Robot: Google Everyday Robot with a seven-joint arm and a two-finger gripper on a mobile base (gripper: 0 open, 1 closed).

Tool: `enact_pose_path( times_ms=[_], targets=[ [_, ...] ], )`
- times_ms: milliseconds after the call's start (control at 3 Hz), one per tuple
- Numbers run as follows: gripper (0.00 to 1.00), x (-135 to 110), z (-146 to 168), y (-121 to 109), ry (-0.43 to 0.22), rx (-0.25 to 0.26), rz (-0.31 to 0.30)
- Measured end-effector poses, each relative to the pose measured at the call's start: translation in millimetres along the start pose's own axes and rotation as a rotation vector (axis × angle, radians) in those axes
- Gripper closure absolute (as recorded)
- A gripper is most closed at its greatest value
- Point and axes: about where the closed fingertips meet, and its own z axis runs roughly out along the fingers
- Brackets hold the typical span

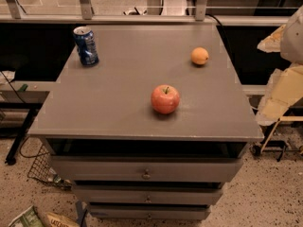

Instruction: Move apple near pepsi can

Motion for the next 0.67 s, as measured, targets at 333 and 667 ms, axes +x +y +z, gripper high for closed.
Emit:
enact_pose_path(
  times_ms=[333,667],
  targets=[
    [0.0,0,0,0,0.0,0.0,0.0],
    [0.0,-35,29,0,-0.102,-0.068,-0.048]
  ],
)
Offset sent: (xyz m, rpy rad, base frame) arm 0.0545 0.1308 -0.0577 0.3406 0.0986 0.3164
